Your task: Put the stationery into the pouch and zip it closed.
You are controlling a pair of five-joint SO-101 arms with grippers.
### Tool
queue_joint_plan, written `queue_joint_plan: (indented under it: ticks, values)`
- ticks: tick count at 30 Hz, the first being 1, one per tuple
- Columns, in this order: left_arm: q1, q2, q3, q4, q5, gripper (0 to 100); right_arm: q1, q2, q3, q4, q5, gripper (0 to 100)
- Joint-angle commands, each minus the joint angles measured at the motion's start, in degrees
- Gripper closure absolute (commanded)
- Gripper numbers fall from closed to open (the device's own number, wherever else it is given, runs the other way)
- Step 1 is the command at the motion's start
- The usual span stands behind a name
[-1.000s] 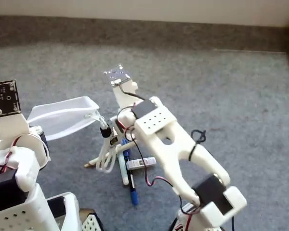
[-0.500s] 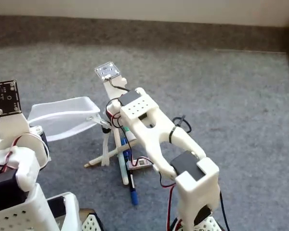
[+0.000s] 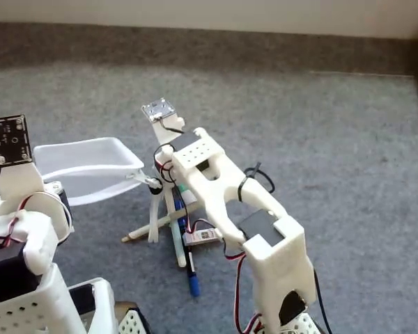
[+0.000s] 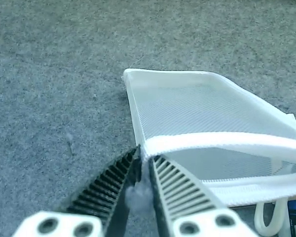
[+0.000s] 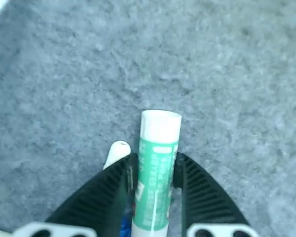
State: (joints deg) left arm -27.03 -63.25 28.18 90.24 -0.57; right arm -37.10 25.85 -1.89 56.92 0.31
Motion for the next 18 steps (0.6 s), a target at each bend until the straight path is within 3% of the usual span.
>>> queue_joint_plan:
  ticks: [1,14,18]
  values:
    - [-0.75,-0.48,-0.48,0.18,0.35,99,1.89,-1.01,-3.12,-0.84,2.11,90.0]
    - [-0.75,-0.48,-0.48,0.18,0.35,99,7.87,-1.19,-3.47,3.03,2.55,94.5]
    - [-0.75,-0.48,-0.48,0.18,0.35,99,8.13,-1.27,-3.91,4.53,2.64,88.4]
